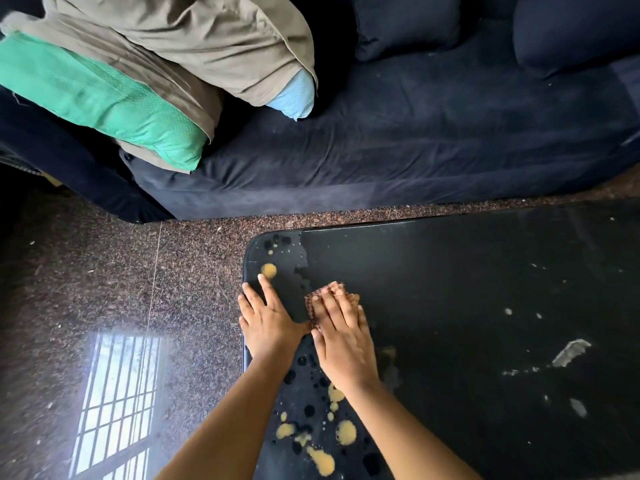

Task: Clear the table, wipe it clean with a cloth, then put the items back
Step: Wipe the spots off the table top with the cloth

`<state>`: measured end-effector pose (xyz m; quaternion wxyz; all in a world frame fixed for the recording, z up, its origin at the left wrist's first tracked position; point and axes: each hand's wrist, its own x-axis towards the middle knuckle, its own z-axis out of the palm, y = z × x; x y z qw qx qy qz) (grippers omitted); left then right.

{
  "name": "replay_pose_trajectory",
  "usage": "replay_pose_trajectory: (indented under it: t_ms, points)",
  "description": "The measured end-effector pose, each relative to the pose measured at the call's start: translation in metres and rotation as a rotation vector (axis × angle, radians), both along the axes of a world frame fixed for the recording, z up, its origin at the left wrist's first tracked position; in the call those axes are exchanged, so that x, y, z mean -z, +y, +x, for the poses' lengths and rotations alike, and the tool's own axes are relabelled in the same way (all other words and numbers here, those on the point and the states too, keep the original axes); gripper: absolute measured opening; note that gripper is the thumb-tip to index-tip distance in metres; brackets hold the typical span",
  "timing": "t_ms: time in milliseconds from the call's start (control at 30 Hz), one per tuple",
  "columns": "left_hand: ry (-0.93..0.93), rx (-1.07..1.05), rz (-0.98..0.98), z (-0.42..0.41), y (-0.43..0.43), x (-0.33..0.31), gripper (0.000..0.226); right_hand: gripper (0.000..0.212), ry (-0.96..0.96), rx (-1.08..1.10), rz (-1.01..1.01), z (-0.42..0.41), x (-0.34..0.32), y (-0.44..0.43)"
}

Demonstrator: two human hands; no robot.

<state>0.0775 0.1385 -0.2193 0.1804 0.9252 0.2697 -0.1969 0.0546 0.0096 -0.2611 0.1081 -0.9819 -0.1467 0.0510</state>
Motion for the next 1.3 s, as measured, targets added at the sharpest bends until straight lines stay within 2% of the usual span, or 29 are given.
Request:
replay_pose_trajectory:
  t_ms: [67, 100, 233, 300, 367, 500, 567, 700, 767, 800, 867, 933, 1000, 1033, 1100, 1200, 1233, 1300]
  points:
    - [-0.013, -0.015, -0.001, -0.003, 0.001, 0.001, 0.130, 0.053, -0.008, -0.093, -0.033, 0.002, 0.002, -0.016]
    - [-0.013, -0.019, -0.003, -0.004, 0.001, 0.001, 0.130, 0.054, -0.007, -0.064, -0.056, 0.002, 0.004, -0.027]
    - [-0.030, -0.020, -0.005, -0.004, 0.001, 0.000, 0.131, 0.057, 0.034, 0.314, -0.070, 0.005, 0.003, -0.049]
    - [-0.041, -0.016, -0.008, -0.004, 0.002, 0.001, 0.131, 0.057, 0.009, 0.402, -0.031, 0.000, 0.003, -0.033]
    - [-0.054, -0.012, -0.015, -0.005, 0.003, 0.002, 0.131, 0.056, -0.008, 0.311, 0.017, -0.009, 0.000, -0.012]
    - [-0.071, -0.002, -0.029, -0.006, 0.005, 0.004, 0.129, 0.052, -0.019, -0.069, -0.021, -0.019, 0.000, -0.017]
    - [-0.074, -0.014, -0.046, -0.007, 0.004, 0.003, 0.131, 0.053, -0.011, -0.030, -0.064, -0.017, 0.003, -0.042]
    - [-0.082, -0.017, -0.054, -0.007, 0.003, 0.001, 0.131, 0.057, 0.039, 0.322, -0.084, -0.017, 0.002, -0.064]
    - [-0.086, -0.013, -0.053, -0.008, 0.004, 0.002, 0.131, 0.059, 0.029, 0.397, -0.045, -0.021, 0.000, -0.047]
    - [-0.088, -0.014, -0.054, -0.008, 0.004, 0.003, 0.131, 0.059, 0.024, 0.374, -0.023, -0.025, 0.000, -0.037]
    - [-0.089, -0.019, -0.064, -0.009, 0.004, 0.004, 0.131, 0.058, 0.019, 0.195, 0.009, -0.037, 0.001, -0.021]
    - [-0.093, -0.021, -0.068, -0.009, 0.005, 0.004, 0.131, 0.055, 0.005, -0.027, 0.006, -0.043, 0.001, -0.027]
    - [-0.091, -0.020, -0.068, -0.008, 0.006, 0.003, 0.131, 0.054, -0.015, -0.128, -0.024, -0.041, 0.002, -0.046]
    - [-0.088, -0.021, -0.071, -0.008, 0.005, 0.002, 0.131, 0.054, -0.016, -0.104, -0.045, -0.042, 0.003, -0.058]
    - [-0.090, -0.020, -0.069, -0.007, 0.005, 0.001, 0.131, 0.055, 0.005, 0.078, -0.049, -0.041, 0.002, -0.073]
    - [-0.094, -0.020, -0.072, -0.009, 0.005, 0.003, 0.131, 0.056, 0.018, 0.311, -0.020, -0.051, 0.000, -0.057]
    - [-0.097, -0.019, -0.072, -0.010, 0.005, 0.003, 0.131, 0.056, 0.014, 0.317, 0.004, -0.056, -0.001, -0.046]
    - [-0.100, -0.017, -0.074, -0.010, 0.005, 0.003, 0.130, 0.057, 0.008, 0.179, 0.048, -0.067, -0.002, -0.027]
